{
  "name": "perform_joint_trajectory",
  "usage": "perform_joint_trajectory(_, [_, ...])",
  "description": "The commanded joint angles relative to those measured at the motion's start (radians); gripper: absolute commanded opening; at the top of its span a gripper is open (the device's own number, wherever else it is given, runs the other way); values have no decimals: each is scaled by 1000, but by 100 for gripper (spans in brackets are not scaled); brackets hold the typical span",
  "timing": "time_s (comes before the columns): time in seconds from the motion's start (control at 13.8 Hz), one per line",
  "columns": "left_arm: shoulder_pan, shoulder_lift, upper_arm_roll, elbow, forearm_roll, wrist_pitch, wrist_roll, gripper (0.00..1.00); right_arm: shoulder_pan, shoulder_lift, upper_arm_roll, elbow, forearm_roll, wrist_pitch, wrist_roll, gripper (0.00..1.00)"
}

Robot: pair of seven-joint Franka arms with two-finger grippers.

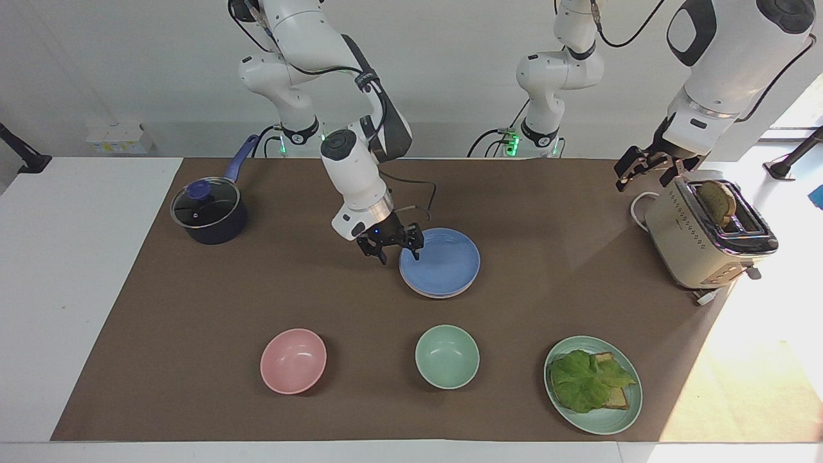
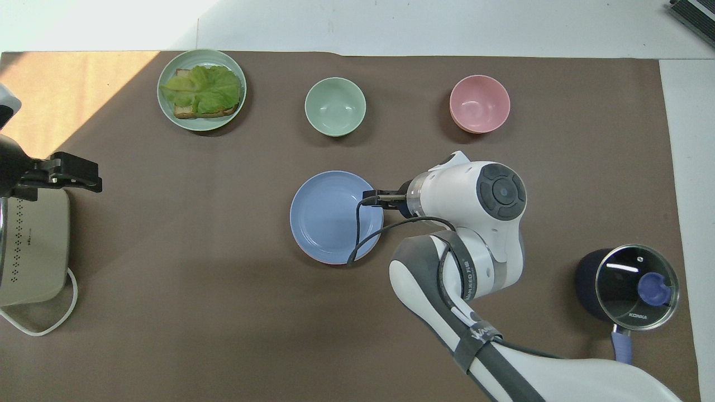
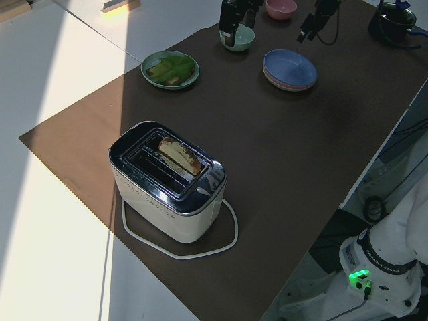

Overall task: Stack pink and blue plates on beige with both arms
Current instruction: 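Open the right gripper and withdraw it from the stack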

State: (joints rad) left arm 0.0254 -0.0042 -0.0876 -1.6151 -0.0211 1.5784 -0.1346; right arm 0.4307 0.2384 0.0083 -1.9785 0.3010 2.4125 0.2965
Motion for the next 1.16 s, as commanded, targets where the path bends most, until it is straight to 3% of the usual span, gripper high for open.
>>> perform_joint_trajectory(0.0, [1,-16,0,-14,20,0,3,100,-102,-82,1,1,-152,-119,27,100])
perform_joint_trajectory(0.15, [1,-16,0,-14,20,-2,3,100,-188,-137,4,4,-233,-197,17,100])
perform_joint_trajectory(0.44, [1,-16,0,-14,20,-2,3,100,-335,-237,4,26,-252,-286,-16,100])
perform_joint_trajectory(0.73, [1,-16,0,-14,20,-2,3,100,-411,-249,4,235,-276,-565,-105,100])
perform_joint_trajectory(1.09, [1,-16,0,-14,20,-2,3,100,-425,-234,6,421,-350,-788,-122,100])
